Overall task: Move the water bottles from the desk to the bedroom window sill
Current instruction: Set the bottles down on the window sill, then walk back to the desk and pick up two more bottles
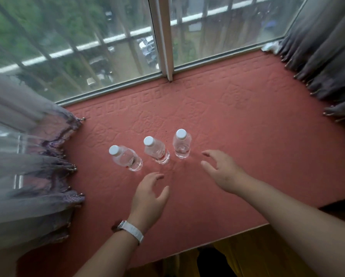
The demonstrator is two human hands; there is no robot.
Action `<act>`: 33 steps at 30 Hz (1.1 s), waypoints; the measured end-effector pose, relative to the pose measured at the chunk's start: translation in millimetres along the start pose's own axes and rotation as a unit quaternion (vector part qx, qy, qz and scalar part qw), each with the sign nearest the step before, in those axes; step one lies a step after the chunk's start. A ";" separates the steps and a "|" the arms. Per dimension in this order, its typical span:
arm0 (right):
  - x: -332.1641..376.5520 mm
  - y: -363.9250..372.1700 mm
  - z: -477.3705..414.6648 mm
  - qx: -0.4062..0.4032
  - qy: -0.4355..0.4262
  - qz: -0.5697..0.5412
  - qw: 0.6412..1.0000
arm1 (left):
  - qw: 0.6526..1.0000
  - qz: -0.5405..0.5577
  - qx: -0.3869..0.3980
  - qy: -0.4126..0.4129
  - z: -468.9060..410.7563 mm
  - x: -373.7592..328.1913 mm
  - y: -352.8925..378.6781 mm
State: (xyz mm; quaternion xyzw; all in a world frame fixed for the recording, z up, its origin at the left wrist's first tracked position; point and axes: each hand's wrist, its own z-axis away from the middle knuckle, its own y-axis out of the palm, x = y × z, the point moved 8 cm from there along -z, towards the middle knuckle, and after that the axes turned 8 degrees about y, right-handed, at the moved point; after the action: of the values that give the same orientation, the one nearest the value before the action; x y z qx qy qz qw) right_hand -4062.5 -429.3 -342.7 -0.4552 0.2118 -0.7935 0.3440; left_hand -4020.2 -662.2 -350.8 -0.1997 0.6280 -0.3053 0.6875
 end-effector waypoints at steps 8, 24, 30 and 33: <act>5.5 -41.8 133.1 -0.080 0.064 0.167 0.981 | 0.897 -0.302 0.162 0.280 30.5 -105.4 -27.2; -68.9 -98.5 395.9 -0.244 0.185 0.153 0.940 | 0.801 -0.301 0.196 0.478 161.9 -275.5 16.4; -161.6 -128.1 490.6 -0.276 0.237 0.116 0.924 | 0.749 -0.295 0.234 0.545 232.0 -362.3 102.6; -215.4 -138.8 541.2 -0.292 0.262 0.087 0.916 | 0.711 -0.302 0.254 0.582 276.5 -406.3 157.1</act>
State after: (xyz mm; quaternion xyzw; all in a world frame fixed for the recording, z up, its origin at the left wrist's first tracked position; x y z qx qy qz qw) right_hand -3566.5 -189.1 -108.5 -0.2910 0.5557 -0.7540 0.1951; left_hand -3731.3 -304.6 -116.5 0.0202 0.7090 -0.7002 0.0822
